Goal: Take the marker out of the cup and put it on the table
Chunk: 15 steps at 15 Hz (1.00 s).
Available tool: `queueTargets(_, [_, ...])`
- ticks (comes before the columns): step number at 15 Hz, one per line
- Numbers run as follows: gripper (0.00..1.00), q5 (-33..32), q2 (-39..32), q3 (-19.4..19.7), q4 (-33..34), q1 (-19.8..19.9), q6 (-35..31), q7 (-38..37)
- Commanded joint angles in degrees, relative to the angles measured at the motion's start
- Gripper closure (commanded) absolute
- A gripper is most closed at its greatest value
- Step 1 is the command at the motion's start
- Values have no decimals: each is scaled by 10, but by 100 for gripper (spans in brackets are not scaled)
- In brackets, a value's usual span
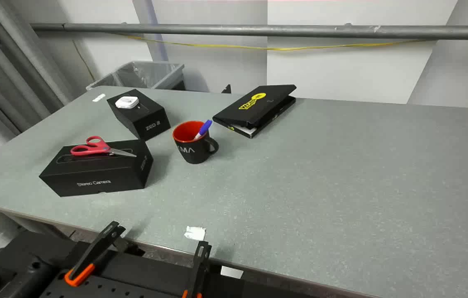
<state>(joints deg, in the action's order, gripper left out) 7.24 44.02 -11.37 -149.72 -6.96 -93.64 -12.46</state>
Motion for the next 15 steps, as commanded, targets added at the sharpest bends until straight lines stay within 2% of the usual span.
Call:
queueTargets(1, [0, 0, -1, 0, 1, 1, 1, 1])
queueTargets(4, [0, 0, -1, 0, 1, 1, 1, 1])
queueTargets(5, [0, -4, 0, -5, -4, 4, -19, -6])
queueTargets(8, [0, -27, -31, -5, -17, 33, -126, -25])
queueTargets(12, [0, -66, -110, 12, -33, 88, -288, -52])
queueTargets(15, [0, -82, -181, 23, -13, 117, -345, -79])
